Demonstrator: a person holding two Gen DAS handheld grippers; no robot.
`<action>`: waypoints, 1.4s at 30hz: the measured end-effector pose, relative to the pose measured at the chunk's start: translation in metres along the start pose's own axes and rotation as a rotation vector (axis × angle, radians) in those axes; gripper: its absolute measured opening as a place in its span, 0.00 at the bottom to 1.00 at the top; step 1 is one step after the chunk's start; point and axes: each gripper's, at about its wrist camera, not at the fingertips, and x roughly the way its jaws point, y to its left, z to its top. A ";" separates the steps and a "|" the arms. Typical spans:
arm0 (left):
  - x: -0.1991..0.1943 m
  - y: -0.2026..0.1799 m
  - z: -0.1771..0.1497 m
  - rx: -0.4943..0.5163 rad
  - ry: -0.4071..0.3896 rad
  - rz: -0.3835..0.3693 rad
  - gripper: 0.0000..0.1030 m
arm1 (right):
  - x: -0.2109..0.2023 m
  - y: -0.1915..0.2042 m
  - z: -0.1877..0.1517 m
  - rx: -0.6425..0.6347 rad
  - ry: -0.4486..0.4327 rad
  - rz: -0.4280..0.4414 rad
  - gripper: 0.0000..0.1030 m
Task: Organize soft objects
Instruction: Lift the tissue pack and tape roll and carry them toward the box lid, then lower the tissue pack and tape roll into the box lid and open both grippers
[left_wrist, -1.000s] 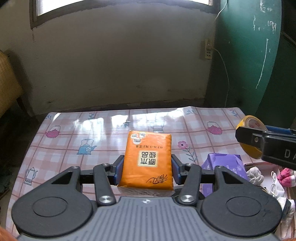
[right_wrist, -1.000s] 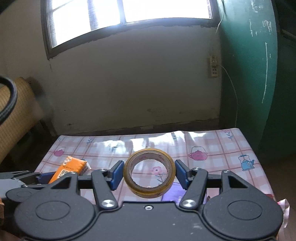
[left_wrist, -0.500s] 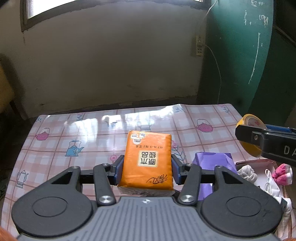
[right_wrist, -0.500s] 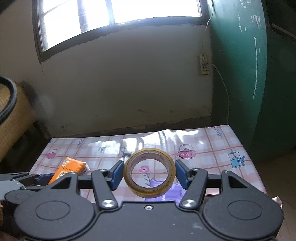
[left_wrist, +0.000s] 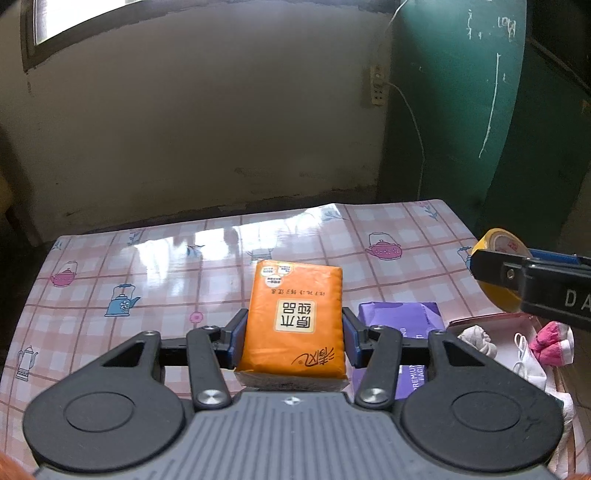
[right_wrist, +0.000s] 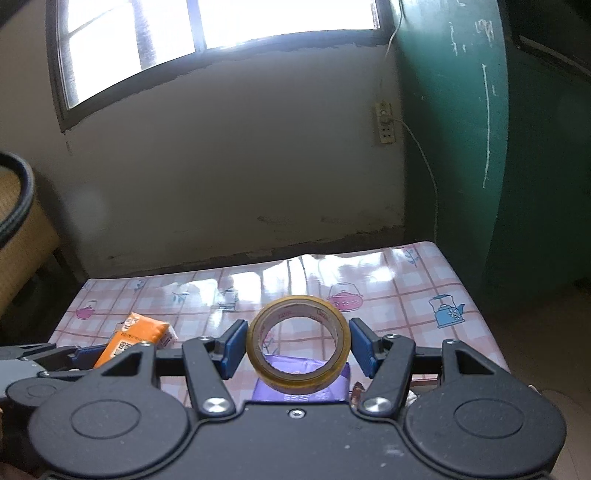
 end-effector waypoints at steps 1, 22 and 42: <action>0.001 -0.002 0.000 0.001 0.002 -0.002 0.51 | 0.000 -0.003 0.000 0.001 0.000 -0.002 0.69; 0.002 -0.038 -0.002 0.042 0.000 -0.062 0.51 | -0.013 -0.039 -0.005 0.043 -0.006 -0.053 0.69; -0.007 -0.064 -0.006 0.077 -0.007 -0.116 0.51 | -0.030 -0.062 -0.009 0.070 -0.018 -0.089 0.69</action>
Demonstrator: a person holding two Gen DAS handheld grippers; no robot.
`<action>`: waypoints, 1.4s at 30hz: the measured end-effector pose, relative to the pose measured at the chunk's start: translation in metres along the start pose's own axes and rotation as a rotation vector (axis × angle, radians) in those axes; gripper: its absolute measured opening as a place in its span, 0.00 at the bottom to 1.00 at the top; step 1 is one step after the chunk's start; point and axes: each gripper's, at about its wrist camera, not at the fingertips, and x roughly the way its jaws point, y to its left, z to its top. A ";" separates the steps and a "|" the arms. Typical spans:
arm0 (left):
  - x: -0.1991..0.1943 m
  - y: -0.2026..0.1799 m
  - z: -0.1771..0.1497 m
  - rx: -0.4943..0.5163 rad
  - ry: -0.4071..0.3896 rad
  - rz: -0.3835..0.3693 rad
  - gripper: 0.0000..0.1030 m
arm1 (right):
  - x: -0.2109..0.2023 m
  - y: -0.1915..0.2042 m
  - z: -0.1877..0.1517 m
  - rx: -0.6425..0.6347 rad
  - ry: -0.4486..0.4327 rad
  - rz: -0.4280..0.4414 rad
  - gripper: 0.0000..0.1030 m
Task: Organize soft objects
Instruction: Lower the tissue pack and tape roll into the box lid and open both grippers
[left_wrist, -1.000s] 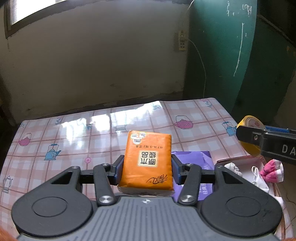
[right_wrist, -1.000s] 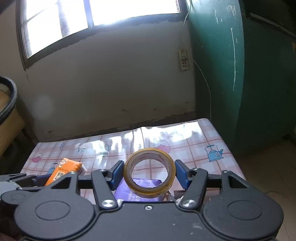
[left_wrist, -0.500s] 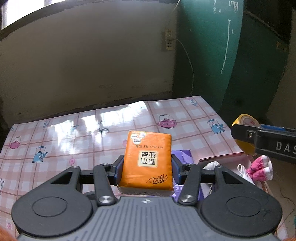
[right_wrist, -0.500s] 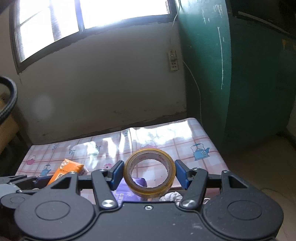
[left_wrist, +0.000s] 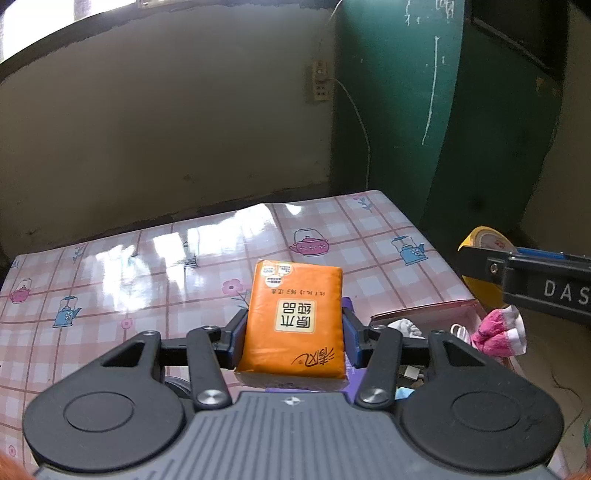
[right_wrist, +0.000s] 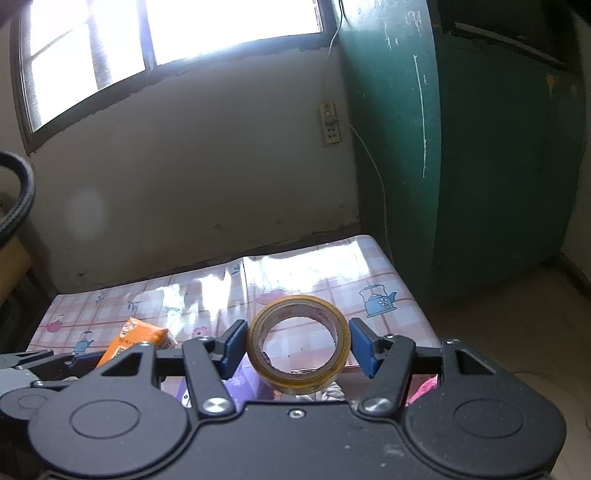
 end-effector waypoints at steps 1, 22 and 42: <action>-0.001 -0.002 0.000 0.000 -0.001 -0.003 0.51 | -0.002 0.000 0.000 -0.001 -0.002 -0.002 0.69; -0.012 -0.036 -0.006 0.033 -0.013 -0.061 0.51 | -0.029 -0.028 -0.007 0.014 -0.019 -0.038 0.70; -0.023 -0.078 -0.027 0.073 -0.001 -0.127 0.51 | -0.056 -0.065 -0.024 0.039 -0.017 -0.085 0.70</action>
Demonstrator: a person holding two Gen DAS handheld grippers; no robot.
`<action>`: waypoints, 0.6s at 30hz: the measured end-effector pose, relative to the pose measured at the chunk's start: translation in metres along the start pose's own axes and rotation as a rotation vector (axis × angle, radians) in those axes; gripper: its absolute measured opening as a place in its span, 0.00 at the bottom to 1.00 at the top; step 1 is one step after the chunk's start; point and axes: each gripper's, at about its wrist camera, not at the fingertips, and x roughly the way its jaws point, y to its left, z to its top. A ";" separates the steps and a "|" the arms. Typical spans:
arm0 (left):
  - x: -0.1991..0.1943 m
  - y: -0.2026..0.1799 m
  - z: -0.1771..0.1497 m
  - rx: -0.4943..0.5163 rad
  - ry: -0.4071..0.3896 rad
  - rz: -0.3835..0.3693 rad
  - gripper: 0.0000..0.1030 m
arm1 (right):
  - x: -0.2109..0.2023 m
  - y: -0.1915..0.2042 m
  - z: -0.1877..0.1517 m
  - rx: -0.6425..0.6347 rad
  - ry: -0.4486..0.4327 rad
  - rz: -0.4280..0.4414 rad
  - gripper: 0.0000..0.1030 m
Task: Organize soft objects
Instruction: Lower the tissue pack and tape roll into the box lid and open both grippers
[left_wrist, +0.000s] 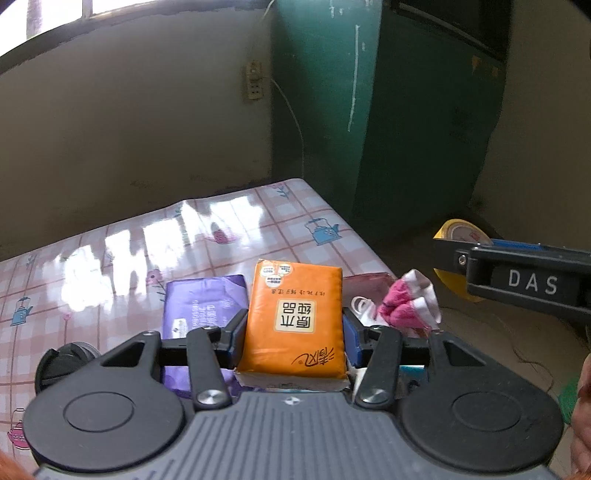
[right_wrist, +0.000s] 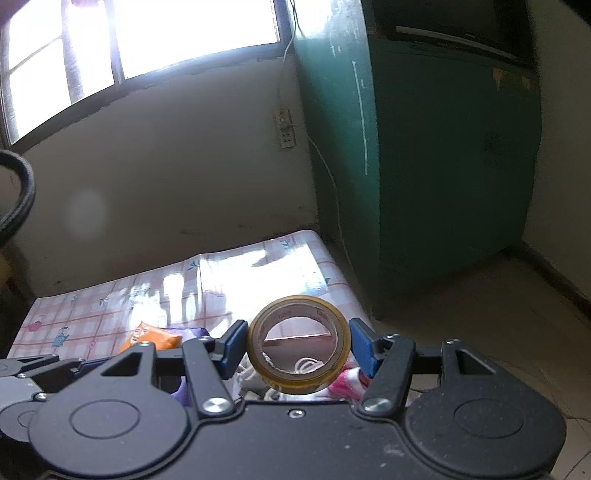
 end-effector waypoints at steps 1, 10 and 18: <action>0.000 -0.002 -0.001 0.002 0.001 -0.003 0.51 | -0.001 -0.002 -0.001 0.003 0.000 -0.002 0.70; 0.000 -0.017 -0.009 0.011 0.010 -0.025 0.51 | -0.009 -0.015 -0.008 0.011 0.003 -0.010 0.70; -0.002 -0.030 -0.016 0.019 0.020 -0.042 0.51 | -0.011 -0.022 -0.011 0.017 0.010 -0.015 0.70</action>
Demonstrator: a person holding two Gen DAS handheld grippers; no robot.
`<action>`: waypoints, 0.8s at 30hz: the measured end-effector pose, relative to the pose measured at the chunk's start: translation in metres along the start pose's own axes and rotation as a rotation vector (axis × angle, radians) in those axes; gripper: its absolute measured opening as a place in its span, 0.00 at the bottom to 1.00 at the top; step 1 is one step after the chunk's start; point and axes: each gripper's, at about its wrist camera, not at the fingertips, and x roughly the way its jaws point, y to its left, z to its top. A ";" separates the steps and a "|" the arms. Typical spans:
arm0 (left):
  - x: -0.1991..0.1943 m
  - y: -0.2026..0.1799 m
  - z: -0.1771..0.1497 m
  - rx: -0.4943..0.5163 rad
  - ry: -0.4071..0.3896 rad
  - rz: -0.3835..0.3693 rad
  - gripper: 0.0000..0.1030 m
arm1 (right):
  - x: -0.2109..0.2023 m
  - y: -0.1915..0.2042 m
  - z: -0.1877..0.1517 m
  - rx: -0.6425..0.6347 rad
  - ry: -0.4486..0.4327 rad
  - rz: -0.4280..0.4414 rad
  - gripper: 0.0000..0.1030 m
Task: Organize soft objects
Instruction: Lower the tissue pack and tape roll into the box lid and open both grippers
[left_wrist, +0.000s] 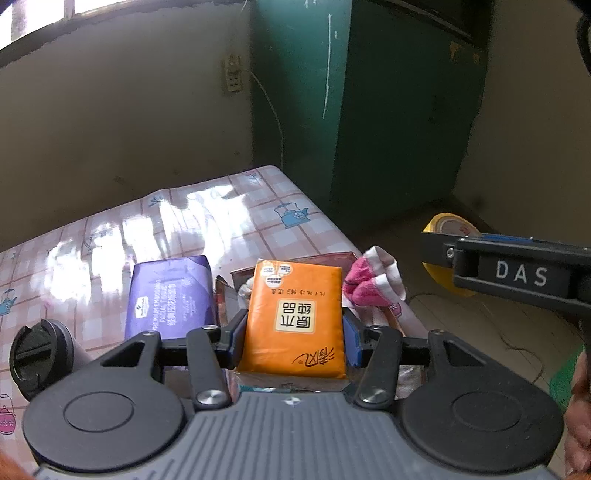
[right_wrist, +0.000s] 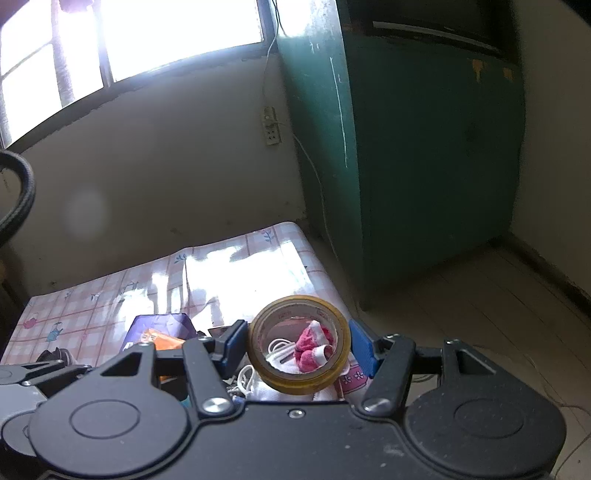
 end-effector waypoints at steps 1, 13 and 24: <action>0.000 -0.002 -0.001 0.002 0.001 -0.002 0.51 | 0.000 0.000 -0.001 -0.002 0.001 -0.001 0.70; 0.001 -0.013 -0.004 0.013 0.006 -0.007 0.51 | -0.003 -0.003 -0.003 0.001 0.001 0.001 0.70; 0.015 -0.007 -0.003 -0.002 0.027 0.007 0.51 | 0.008 -0.004 -0.002 0.002 0.021 0.010 0.70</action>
